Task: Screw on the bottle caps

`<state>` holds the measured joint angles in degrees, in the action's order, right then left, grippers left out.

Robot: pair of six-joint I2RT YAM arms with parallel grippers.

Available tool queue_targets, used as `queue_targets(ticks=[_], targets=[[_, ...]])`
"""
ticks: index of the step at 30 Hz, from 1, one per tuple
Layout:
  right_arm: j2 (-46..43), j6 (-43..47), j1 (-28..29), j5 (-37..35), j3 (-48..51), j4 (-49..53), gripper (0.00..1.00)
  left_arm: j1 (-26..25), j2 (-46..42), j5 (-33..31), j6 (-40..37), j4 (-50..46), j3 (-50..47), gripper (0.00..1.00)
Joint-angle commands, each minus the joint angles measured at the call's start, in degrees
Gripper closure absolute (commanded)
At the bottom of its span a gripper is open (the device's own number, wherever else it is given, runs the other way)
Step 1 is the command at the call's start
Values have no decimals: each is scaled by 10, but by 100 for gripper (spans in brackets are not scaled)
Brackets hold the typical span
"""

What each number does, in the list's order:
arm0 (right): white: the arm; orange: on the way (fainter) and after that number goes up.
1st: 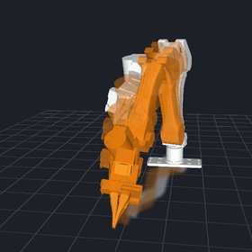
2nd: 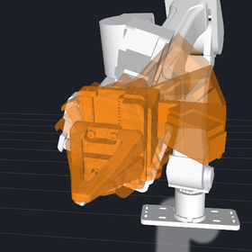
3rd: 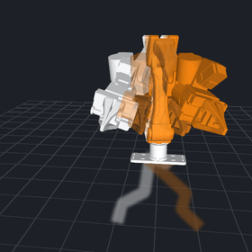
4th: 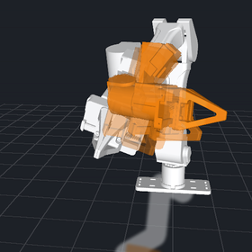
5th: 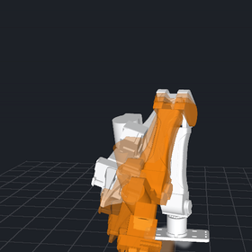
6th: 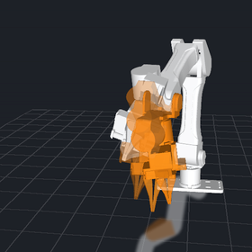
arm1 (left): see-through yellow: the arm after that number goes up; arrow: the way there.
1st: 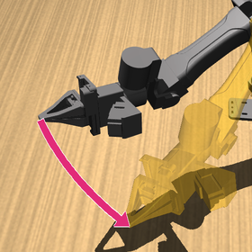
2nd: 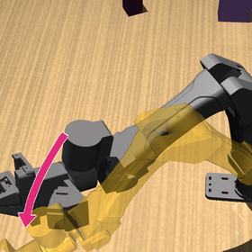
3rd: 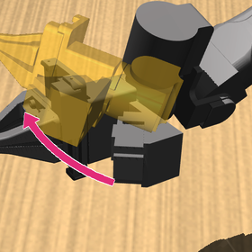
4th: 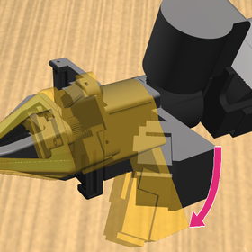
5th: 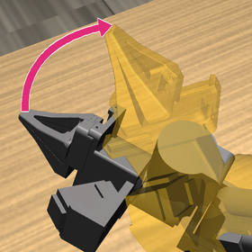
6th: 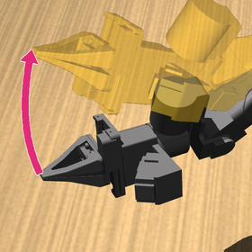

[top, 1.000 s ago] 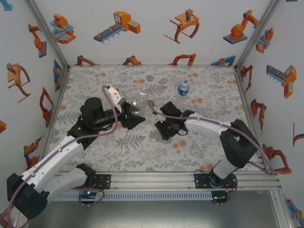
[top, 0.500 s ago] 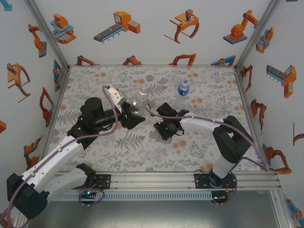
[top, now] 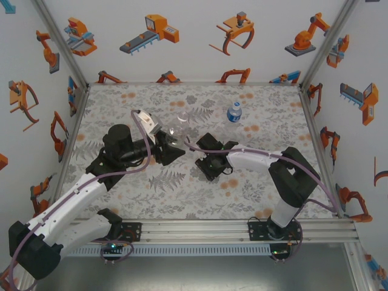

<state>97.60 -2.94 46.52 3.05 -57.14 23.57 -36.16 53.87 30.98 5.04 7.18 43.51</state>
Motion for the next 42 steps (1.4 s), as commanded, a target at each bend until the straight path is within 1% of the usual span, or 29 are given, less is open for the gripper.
queue_targets(ticks=[1,8,11,13,15,21,25,28,31,34,36,39,42], targets=[[7,3,7,-12,-13,13,61,3,0,1,-10,6,4,100],[6,-1,9,-13,-13,11,67,3,5,4,-10,6,5,100],[-25,-15,9,-29,-8,6,73,3,9,8,-19,-3,10,100],[-57,-16,5,-31,4,-12,76,4,16,10,-32,-28,22,100],[-84,-19,-12,-25,13,-20,77,3,25,11,-47,-55,34,100],[-173,-15,-68,18,31,-22,77,2,38,17,-76,-84,49,100],[-239,-3,-100,42,28,-13,77,1,47,28,-111,-131,69,100],[-289,25,-111,74,13,-5,77,-3,47,57,-154,-144,71,100],[-333,66,-111,130,0,-4,77,-10,41,52,-178,-149,68,100],[-367,115,-110,188,-10,2,79,-17,46,51,-214,-176,78,100],[-386,124,-110,201,-19,2,80,-28,49,40,-246,-202,87,100],[-406,158,-110,245,-39,17,80,-55,52,15,-301,-237,97,100],[-426,190,-110,280,-47,18,80,-79,47,-6,-346,-245,94,100]])
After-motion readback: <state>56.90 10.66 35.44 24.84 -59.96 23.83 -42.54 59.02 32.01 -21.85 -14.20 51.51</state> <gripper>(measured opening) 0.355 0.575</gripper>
